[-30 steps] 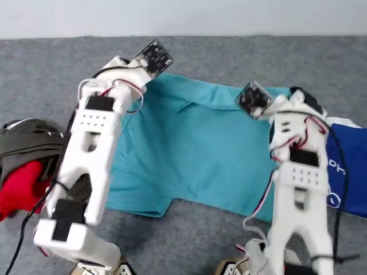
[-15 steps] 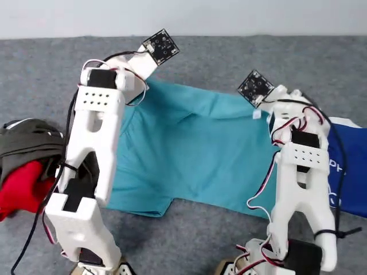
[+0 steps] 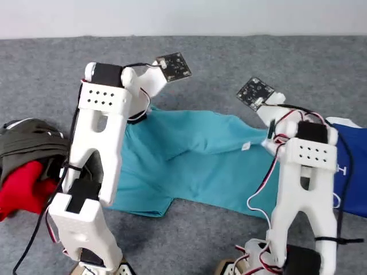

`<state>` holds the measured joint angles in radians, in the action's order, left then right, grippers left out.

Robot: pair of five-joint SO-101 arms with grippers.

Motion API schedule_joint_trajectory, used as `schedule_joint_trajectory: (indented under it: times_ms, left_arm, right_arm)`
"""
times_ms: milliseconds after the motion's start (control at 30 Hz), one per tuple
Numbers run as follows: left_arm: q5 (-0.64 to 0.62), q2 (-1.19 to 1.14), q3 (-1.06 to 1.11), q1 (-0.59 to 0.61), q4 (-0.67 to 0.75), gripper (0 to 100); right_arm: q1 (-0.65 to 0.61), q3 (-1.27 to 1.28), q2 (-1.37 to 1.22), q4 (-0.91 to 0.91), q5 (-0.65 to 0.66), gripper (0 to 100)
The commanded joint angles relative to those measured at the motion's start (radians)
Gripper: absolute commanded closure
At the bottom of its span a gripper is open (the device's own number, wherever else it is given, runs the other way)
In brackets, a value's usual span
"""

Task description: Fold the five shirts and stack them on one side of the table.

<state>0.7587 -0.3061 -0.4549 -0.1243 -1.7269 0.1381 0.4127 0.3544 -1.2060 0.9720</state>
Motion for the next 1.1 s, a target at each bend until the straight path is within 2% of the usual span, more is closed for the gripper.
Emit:
schedule_joint_trajectory:
  times_ms: [0,333,433,567,767,867,1067]
  left_arm:
    - [0.008,0.098,0.044,-0.012,-0.031,99]
    - [0.009,0.371,0.358,-0.015,-0.032,99]
    - [0.011,0.462,0.44,-0.015,-0.032,99]
    - [0.011,0.571,0.549,-0.015,-0.032,99]
    - [0.011,0.658,0.704,-0.015,-0.032,99]
    - [0.023,0.663,0.756,-0.009,-0.032,99]
    - [0.032,0.575,0.779,0.008,-0.025,98]
  right_arm:
    - [-0.024,-0.084,0.039,-0.15,-0.014,98.9]
    - [-0.028,-0.235,0.041,-0.498,-0.005,98.9]
    - [-0.031,-0.281,0.042,-0.584,0.038,98.9]
    - [-0.025,-0.27,0.096,-0.588,0.086,98.9]
    - [-0.027,-0.126,0.185,-0.588,0.12,98.9]
    - [-0.03,-0.038,0.2,-0.581,0.12,98.9]
    - [-0.025,0.127,0.199,-0.433,0.117,98.7]
